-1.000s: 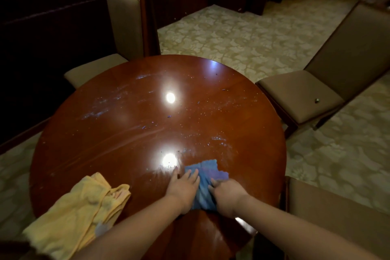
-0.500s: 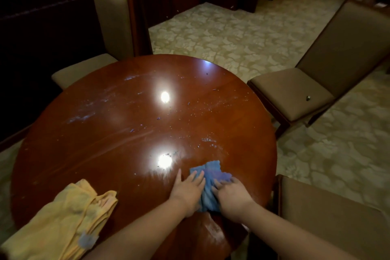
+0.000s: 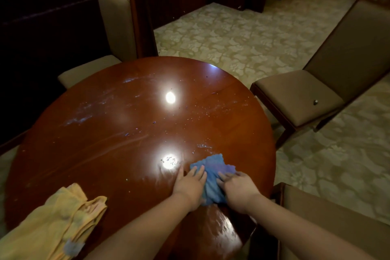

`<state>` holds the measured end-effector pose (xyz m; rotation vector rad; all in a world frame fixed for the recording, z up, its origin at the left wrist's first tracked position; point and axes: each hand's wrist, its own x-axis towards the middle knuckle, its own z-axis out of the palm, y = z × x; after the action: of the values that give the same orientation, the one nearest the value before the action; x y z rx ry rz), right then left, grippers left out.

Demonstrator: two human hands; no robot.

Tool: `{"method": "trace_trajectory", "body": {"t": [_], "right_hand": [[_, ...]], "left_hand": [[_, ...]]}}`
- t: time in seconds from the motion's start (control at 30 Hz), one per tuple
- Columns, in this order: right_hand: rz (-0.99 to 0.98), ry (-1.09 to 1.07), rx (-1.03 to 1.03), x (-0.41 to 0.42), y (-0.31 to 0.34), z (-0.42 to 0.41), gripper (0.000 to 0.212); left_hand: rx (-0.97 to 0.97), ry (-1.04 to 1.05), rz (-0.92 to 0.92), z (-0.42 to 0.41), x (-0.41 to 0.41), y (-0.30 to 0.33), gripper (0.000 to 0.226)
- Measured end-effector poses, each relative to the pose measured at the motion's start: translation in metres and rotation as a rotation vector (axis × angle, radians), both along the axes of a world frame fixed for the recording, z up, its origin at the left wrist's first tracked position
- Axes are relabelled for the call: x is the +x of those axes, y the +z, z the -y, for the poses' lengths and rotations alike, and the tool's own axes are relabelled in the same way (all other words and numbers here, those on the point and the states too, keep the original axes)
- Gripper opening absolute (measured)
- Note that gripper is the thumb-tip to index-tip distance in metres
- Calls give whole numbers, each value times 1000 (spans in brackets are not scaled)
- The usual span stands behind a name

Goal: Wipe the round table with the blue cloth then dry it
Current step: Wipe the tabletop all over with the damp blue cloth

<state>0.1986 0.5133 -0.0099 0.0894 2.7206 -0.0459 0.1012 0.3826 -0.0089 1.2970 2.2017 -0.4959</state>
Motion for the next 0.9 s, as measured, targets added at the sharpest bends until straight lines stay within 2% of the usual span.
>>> {"method": "trace_trajectory", "body": {"t": [0.13, 0.37, 0.53, 0.63, 0.77, 0.9], "right_hand": [[25, 39, 19, -34, -1, -25, 58], [82, 138, 58, -7, -2, -32, 38], [24, 173, 29, -61, -7, -54, 52], [30, 222, 43, -82, -5, -56, 49], [83, 280, 99, -46, 12, -53, 35], [78, 294, 67, -47, 11, -59, 39]], "left_hand": [[-45, 41, -84, -29, -26, 5, 80], [-4, 32, -33, -29, 10, -5, 80], [2, 223, -33, -51, -20, 1, 86], [-10, 298, -19, -57, -32, 3, 88], [15, 240, 0, -53, -9, -1, 85], [59, 257, 26, -50, -3, -6, 82]]}}
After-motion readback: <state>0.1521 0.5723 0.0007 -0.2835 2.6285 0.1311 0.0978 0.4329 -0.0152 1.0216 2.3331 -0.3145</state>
